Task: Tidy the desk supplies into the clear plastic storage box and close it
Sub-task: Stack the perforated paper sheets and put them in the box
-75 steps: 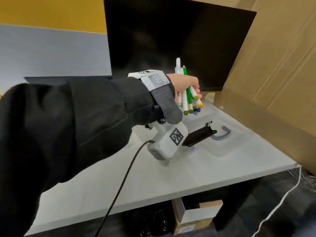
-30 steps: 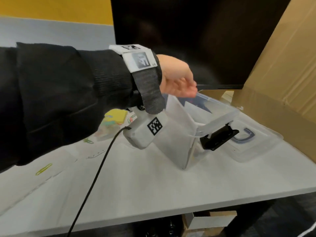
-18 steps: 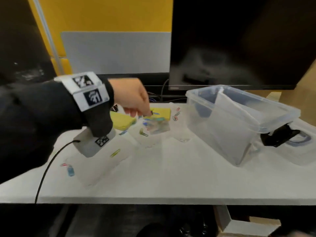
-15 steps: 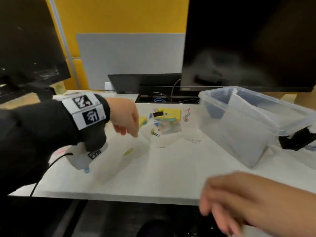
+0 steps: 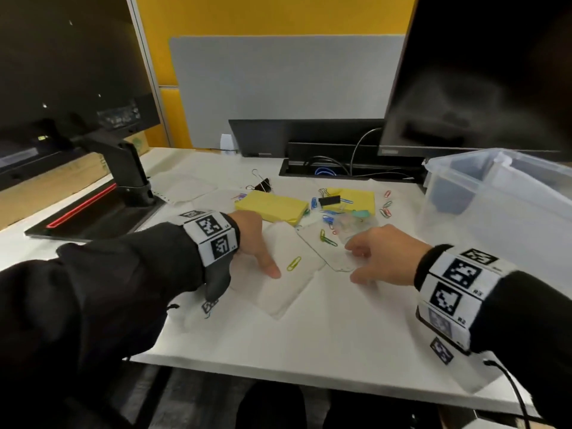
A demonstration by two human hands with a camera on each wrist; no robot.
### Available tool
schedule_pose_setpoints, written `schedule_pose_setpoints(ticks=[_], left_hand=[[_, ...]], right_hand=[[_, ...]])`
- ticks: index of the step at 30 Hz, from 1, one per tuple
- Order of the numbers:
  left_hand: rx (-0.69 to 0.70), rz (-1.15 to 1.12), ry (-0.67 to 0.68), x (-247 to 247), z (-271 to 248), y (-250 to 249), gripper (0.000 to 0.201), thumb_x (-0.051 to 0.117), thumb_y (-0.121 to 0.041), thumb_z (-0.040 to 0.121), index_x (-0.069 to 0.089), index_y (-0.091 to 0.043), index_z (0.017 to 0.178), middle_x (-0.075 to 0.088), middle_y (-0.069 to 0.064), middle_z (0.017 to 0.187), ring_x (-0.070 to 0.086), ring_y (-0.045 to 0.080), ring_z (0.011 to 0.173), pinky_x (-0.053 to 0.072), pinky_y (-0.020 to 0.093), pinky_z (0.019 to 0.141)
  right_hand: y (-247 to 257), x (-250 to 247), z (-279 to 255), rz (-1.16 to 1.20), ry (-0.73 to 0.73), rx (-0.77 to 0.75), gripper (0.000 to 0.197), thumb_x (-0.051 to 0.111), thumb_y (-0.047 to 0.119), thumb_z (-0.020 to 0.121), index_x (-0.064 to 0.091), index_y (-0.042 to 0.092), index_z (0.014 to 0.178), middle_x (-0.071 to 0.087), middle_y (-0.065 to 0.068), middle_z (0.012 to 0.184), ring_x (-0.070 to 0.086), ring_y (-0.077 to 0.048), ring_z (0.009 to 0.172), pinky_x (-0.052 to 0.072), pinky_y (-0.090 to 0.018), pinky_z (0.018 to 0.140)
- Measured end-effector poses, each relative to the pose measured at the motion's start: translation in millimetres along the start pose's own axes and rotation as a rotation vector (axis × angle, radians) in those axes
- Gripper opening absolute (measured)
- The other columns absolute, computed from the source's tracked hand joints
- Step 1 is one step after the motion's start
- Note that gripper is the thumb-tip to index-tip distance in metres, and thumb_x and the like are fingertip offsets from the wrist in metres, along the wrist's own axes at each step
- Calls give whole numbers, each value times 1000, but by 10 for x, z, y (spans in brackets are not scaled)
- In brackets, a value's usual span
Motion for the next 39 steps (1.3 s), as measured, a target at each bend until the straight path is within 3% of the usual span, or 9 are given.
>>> schedule_pose_setpoints(ticks=[7,13,15,19,22,27,31,34,39], left_hand=[[65,-116,-139,-255,183,-18,48,85,-31,60,66,-7,97,68,5,101,62,22,88,51,30,80],[115,-382,-338,-766,-5,15,37,75,-29,75,63,-14,106,62,6,95,58,21,78,44,24,66],[170,-381,-399,-938,-112,-18,29,75,-30,75,61,-20,99,61,4,89,56,16,69,42,21,55],[209,-422,-408,-1134,-260,-18,27,77,-29,73,67,-24,97,66,1,89,59,9,67,46,22,66],[225,-450,-392,-1129,-306,1,27,78,-28,71,70,-21,96,69,2,89,63,12,69,49,19,61],[263,-614,-256,-1021,-305,47,28,78,-24,70,71,-16,96,74,1,90,72,15,76,59,27,69],[496,-993,-45,-1007,-377,-104,28,61,-10,79,65,-19,105,74,-3,102,72,10,86,60,23,70],[587,-1057,4,-914,-365,-201,35,64,-7,74,64,-16,108,72,-2,107,71,12,94,58,23,72],[650,-1060,-30,-719,-280,-393,54,68,-6,66,61,-5,120,66,6,121,64,17,111,55,24,88]], right_hand=[[77,45,105,57,-64,-105,22,63,15,82,70,18,103,60,4,92,59,-12,92,48,-20,85],[133,79,116,9,-2,-81,47,66,43,79,61,21,120,54,6,93,52,-12,89,47,-26,86],[177,67,133,10,-32,-100,39,66,38,81,64,17,114,57,4,94,52,-11,87,45,-23,81],[271,49,154,59,-104,-160,18,62,13,82,72,11,97,69,-4,96,57,-14,89,49,-23,81],[306,0,140,42,-156,-184,15,61,11,80,72,8,90,60,-1,83,52,-13,81,45,-19,69],[258,-509,-21,193,-527,-182,13,58,8,78,70,9,83,54,6,65,47,-6,59,34,-7,54],[120,-980,-200,551,-727,-158,10,65,9,73,65,16,67,58,4,58,55,-3,53,49,-10,60],[55,-1173,-276,889,-691,-199,18,64,3,74,64,15,61,61,2,53,60,-14,52,59,-28,66],[51,-1165,-306,1130,-566,-267,22,55,-6,79,62,8,63,55,-2,52,53,-7,45,55,-21,56]])
Point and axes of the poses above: each hand's wrist, its own z-axis towards the middle knuckle, its own x-axis out of the palm, y = z × x, the point moved 7 cm from there along z, towards the middle knuckle
